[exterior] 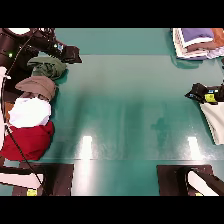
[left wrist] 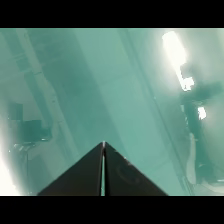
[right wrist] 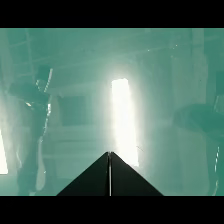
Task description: Fold the shirts.
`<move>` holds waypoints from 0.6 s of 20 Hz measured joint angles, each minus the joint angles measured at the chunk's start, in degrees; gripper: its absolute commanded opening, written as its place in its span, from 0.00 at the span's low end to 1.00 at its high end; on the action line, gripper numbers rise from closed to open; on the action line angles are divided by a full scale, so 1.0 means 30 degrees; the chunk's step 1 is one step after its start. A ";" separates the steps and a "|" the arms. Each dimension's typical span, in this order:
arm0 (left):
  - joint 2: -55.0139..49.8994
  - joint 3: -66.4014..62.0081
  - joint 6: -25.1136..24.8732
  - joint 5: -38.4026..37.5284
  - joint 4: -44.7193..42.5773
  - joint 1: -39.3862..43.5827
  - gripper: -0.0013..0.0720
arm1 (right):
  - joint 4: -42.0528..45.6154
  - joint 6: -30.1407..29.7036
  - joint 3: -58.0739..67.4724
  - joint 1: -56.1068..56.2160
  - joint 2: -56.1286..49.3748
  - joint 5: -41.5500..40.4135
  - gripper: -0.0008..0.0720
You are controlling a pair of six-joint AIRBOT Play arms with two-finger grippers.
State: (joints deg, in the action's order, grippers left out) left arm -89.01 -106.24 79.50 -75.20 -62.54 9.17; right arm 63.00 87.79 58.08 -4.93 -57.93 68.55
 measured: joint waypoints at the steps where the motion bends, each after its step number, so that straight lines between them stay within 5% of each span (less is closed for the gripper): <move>1: 0.0000 0.0000 0.0000 0.0007 0.0000 0.0000 0.05 | 0.0007 0.0000 0.0000 0.0000 0.0000 0.0000 0.03; 6: 0.0000 0.0000 0.0000 0.0029 0.0058 0.0000 0.05 | 0.0007 0.0000 0.0000 0.0000 0.0000 -0.0007 0.03; 7: 0.0000 0.0000 -0.0058 0.0262 0.0051 0.0007 0.28 | 0.0007 0.0000 0.0000 0.0000 0.0000 -0.0007 0.03; 8: 0.0000 0.0000 -0.0153 0.0641 -0.0146 0.0000 0.78 | 0.0007 0.0000 0.0000 0.0000 0.0000 -0.0007 0.03; 9: -0.0007 0.0000 -0.0197 0.1129 -0.0743 -0.0029 0.89 | 0.0007 0.0000 0.0000 0.0000 0.0000 0.0000 0.03; 12: -0.0226 0.0000 0.1042 0.2776 -0.4539 -0.0284 0.89 | 0.0007 0.0000 0.0000 0.0000 0.0000 0.0036 0.03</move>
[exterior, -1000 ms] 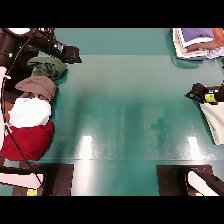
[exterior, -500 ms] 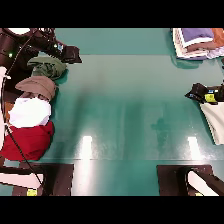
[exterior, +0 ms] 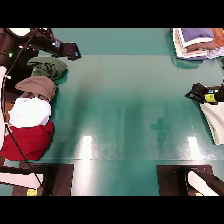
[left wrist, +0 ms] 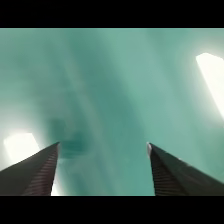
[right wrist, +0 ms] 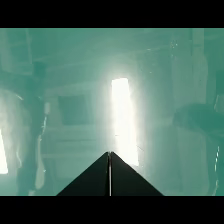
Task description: Fold the shirts.
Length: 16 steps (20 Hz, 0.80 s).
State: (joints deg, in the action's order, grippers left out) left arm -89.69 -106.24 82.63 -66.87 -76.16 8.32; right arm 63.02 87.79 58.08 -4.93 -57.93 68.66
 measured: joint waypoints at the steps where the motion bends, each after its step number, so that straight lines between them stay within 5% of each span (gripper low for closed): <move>1: -0.0233 0.0000 0.0707 0.0495 -0.1443 -0.0226 0.89 | 0.0000 0.0000 0.0000 0.0000 0.0000 0.0015 0.03; 6: -0.2616 0.0000 0.3184 0.1734 -0.5136 -0.2433 0.89 | -0.0007 0.0000 0.0000 0.0000 0.0000 0.0117 0.03; 13: -0.5967 0.0015 0.4736 0.2943 -0.6047 -0.4444 0.88 | -0.0007 0.0000 0.0000 0.0007 0.0000 0.0168 0.03; 15: -0.6295 0.0015 0.4954 0.3534 -0.6033 -0.4568 0.22 | -0.0007 0.0000 0.0000 0.0000 0.0000 0.0168 0.03; 16: -0.6411 0.0015 0.5034 0.3730 -0.6011 -0.4605 0.05 | -0.0007 0.0000 0.0000 0.0000 0.0000 0.0168 0.03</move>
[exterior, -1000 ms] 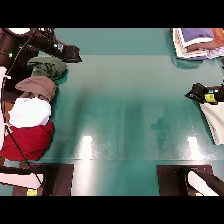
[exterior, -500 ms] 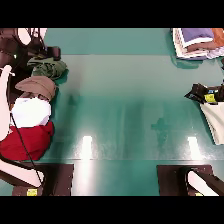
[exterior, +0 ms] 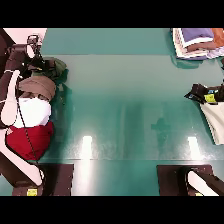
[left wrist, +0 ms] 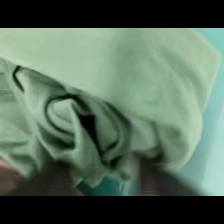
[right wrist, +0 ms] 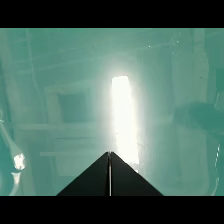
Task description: Fold the shirts.
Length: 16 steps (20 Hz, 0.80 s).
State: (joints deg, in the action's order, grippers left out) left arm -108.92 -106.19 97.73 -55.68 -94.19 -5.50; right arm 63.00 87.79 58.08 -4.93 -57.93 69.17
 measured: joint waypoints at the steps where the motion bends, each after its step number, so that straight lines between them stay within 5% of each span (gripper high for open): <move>1: -0.0058 -0.0015 0.0051 0.0146 0.0015 -0.0029 0.05 | 0.0000 0.0000 0.0000 0.0000 0.0000 0.0000 0.03; 9: 0.1166 -0.2994 -0.0546 -0.1610 0.0058 0.0605 0.05 | -0.0131 0.0000 0.0729 0.0000 0.0015 -0.0022 0.03; 16: 0.8641 -0.4575 -0.3541 -0.2273 0.0940 0.4000 0.05 | -0.0138 -0.0007 0.6783 0.0007 0.0015 -0.0204 0.03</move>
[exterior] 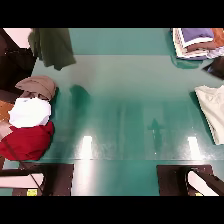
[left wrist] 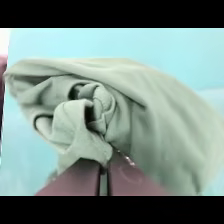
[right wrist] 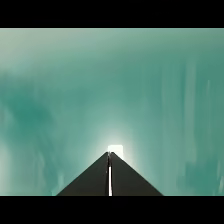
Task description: Fold the shirts.
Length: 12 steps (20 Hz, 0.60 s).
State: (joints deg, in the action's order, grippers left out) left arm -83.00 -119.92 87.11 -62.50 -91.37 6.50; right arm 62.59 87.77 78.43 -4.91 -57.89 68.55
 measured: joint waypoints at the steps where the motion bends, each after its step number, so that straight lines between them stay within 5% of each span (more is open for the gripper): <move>1: 0.0969 -0.0044 -0.0481 -0.0539 0.0401 0.0590 0.05 | 0.0000 0.0000 0.0933 -0.0007 0.0000 -0.0080 0.03; 7: 0.3570 0.2841 -0.2237 -0.3891 0.5020 0.4357 0.05 | 0.0000 0.0000 0.5282 0.0000 0.0007 0.0080 0.03; 12: 0.3832 1.0163 -0.2470 -0.3089 0.6936 0.7446 0.05 | 0.0000 0.0000 0.6535 0.0000 0.0007 0.1224 0.03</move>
State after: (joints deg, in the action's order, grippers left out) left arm -71.50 -89.43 79.70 -71.77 -70.57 28.84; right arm 62.59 87.77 98.04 -4.91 -57.87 72.23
